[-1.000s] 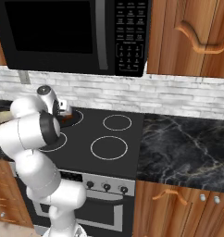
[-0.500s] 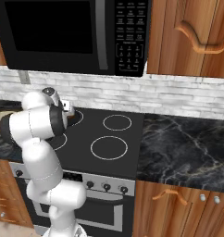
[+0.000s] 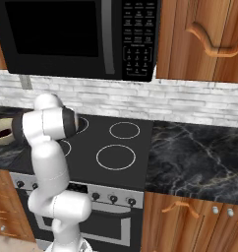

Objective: Place the chicken drumstick on the plate and place the eggplant on the same plate.

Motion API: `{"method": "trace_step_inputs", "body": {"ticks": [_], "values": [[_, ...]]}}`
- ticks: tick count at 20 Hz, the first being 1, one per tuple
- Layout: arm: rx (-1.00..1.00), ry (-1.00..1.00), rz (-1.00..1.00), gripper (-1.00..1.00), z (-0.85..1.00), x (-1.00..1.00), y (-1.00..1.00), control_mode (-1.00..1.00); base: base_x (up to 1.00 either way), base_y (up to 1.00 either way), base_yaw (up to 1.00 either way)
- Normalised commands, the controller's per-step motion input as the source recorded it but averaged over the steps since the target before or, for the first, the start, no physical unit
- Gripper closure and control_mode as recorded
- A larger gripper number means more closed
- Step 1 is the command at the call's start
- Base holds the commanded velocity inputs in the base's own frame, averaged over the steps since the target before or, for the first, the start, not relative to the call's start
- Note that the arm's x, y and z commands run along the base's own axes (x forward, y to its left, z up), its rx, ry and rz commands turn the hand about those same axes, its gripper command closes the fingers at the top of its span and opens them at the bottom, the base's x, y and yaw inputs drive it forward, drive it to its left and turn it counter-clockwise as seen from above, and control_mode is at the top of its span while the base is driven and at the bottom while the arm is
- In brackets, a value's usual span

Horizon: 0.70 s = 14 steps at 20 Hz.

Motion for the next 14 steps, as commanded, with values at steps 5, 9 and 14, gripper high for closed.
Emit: {"method": "trace_step_inputs", "body": {"ticks": [5, 9, 14], "values": [[0.0, 0.0, 0.0, -1.0, -0.14, 0.39, 0.0, -1.0, 0.0, 0.0, 0.0], [0.0, 0.0, 0.0, -1.0, -0.14, 0.39, 0.0, -1.0, 0.0, 0.0, 0.0], [-0.01, 0.0, 0.0, -1.0, -0.18, 0.3, 0.0, -1.0, 0.0, 0.0, 0.0]]}}
